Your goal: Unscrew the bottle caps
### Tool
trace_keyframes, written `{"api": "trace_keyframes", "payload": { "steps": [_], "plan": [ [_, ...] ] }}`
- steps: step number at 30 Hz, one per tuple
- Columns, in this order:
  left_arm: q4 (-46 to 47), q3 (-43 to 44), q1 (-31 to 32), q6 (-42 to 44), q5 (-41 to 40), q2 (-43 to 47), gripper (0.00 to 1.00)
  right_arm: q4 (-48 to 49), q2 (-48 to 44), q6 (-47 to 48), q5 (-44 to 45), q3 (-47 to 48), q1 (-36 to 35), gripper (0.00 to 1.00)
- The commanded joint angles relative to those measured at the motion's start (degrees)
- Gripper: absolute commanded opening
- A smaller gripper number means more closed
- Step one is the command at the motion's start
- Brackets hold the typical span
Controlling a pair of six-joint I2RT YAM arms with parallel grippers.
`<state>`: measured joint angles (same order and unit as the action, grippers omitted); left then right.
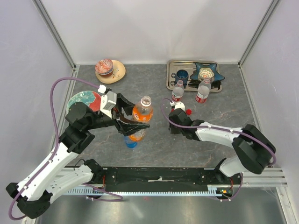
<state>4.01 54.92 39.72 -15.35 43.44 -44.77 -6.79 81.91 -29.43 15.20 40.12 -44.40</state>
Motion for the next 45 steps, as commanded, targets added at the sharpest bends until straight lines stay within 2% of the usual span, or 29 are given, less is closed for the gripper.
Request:
{"api": "trace_keyframes", "payload": {
  "steps": [1, 11, 16, 17, 23, 35, 37, 41, 45],
  "plan": [
    [1.52, -0.59, -0.09, 0.85, -2.22, 1.62, 0.59, 5.47, 4.74, -1.68, 0.79, 1.98, -0.07, 0.0],
    [1.53, -2.97, -0.09, 1.03, -4.24, 4.17, 0.59, 2.83, 11.51, -1.68, 2.03, 5.76, 0.02, 0.01],
    [0.74, -3.32, -0.09, 1.47, -4.59, 4.78, 0.59, 2.04, 13.63, -1.59, 1.76, 6.03, 0.1, 0.17],
    [0.56, -3.32, -0.09, 1.73, -4.68, 4.78, 0.59, 1.87, 13.8, -1.6, 1.59, 5.94, 0.02, 0.24],
    [-0.14, -3.41, -0.09, 2.0, -5.21, 5.22, 0.6, 1.51, 12.58, -2.3, 0.8, 4.27, 0.02, 0.4],
    [0.21, -4.03, -0.09, 1.91, -5.12, 4.78, 0.6, 0.46, 9.06, -2.56, 0.97, 3.65, -0.07, 0.54],
    [0.21, -3.94, -0.09, 1.99, -5.3, 4.7, 0.6, 0.02, 5.56, -2.56, 1.58, 4.96, -0.33, 0.54],
    [0.3, -2.89, -0.09, 3.05, -5.65, 3.03, 0.61, -5.06, -3.66, -1.34, 4.82, 12.68, -1.04, 0.64],
    [1.61, -0.26, -0.09, 3.05, -4.77, -0.04, 0.61, -16.11, -8.42, 2.53, 10.19, 29.43, -1.04, 0.72]
  ]
}}
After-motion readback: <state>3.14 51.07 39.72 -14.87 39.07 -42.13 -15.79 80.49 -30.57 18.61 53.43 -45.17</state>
